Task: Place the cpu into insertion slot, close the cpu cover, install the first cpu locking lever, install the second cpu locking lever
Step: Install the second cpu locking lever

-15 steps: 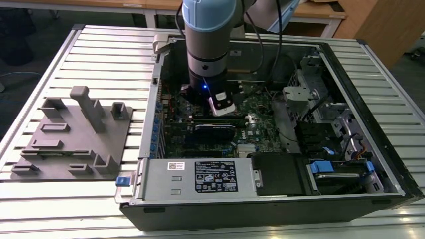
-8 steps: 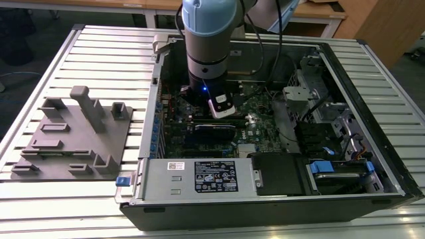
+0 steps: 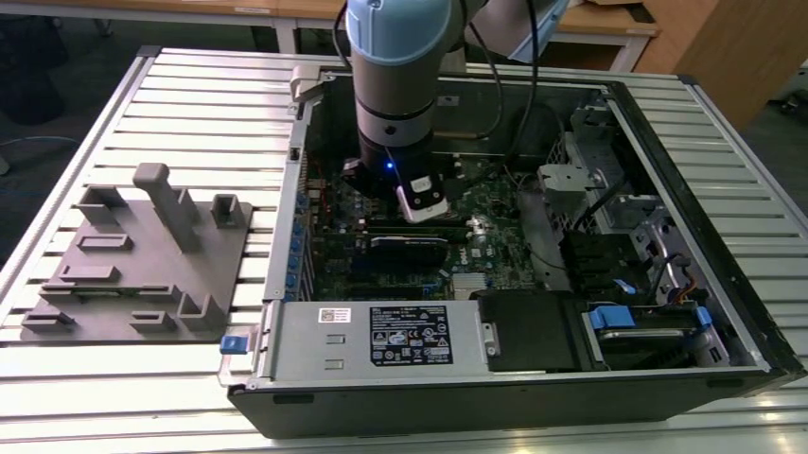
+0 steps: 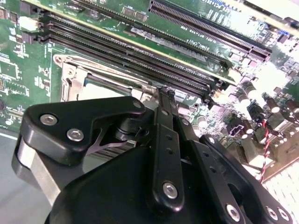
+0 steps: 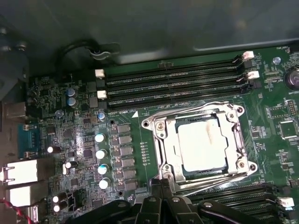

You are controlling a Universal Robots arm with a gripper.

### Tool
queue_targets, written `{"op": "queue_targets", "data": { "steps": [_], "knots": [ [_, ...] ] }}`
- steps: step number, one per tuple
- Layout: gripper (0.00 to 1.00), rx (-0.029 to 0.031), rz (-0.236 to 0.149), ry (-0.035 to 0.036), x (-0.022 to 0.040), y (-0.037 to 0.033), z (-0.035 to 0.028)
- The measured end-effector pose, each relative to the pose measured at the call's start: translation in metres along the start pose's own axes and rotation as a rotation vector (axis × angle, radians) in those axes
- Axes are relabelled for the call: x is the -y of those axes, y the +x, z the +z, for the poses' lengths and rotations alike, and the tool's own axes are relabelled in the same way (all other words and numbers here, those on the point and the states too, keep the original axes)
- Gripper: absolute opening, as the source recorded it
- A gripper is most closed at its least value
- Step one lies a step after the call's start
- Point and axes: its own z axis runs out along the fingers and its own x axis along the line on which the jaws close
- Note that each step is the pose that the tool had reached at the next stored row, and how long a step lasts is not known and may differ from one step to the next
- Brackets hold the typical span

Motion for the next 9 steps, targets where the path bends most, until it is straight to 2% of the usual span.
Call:
{"op": "queue_targets", "data": {
  "steps": [9],
  "knots": [
    [0.11, 0.0001, 0.0, 0.0001, 0.003, -0.0032, -0.0049]
  ]
}}
